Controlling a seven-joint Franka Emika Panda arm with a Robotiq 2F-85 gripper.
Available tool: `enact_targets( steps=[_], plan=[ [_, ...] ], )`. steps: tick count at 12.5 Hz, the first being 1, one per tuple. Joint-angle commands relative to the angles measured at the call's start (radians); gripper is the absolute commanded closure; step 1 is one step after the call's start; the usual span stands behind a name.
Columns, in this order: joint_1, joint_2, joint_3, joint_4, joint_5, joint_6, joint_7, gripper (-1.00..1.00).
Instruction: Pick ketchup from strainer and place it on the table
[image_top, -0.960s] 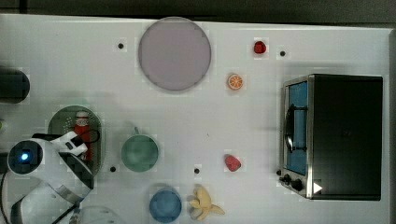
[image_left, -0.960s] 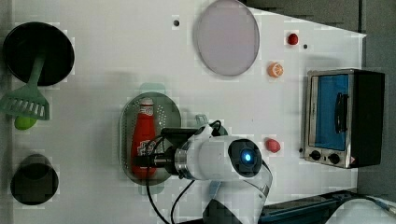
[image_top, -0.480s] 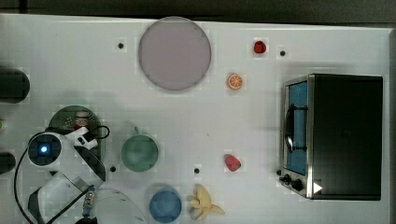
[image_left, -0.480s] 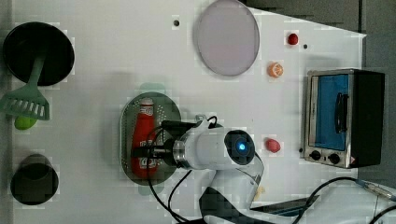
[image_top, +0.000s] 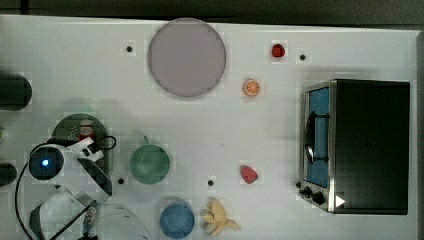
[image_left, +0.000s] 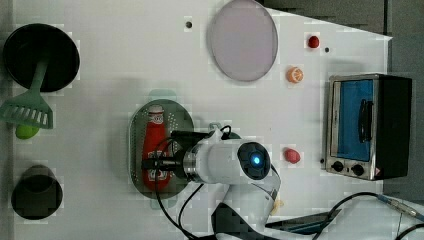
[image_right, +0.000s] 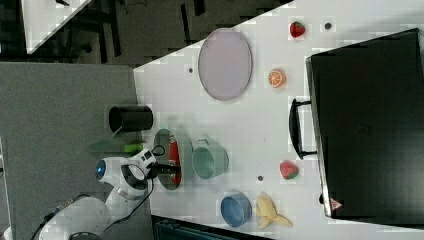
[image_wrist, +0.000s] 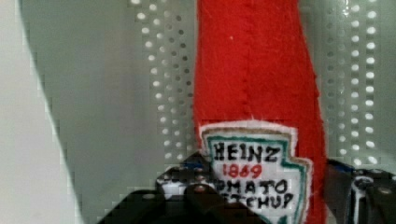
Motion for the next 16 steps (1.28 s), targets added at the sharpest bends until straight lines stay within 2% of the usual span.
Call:
enact_targets(
  steps=[1,4,8,13,16],
  plan=[
    [-0.003,-0.111,0.040,0.012,0.008,-0.049,0.041,-0.21],
    [-0.033,-0.254,0.080,0.043,0.070,-0.211,0.040,-0.21],
    [-0.082,-0.393,0.074,0.159,0.195,-0.397,-0.007,-0.21],
    [-0.157,-0.392,-0.024,0.344,0.198,-0.634,-0.168,-0.21],
    [-0.187,-0.368,-0.138,0.414,0.197,-0.670,-0.314,-0.21]
  ],
)
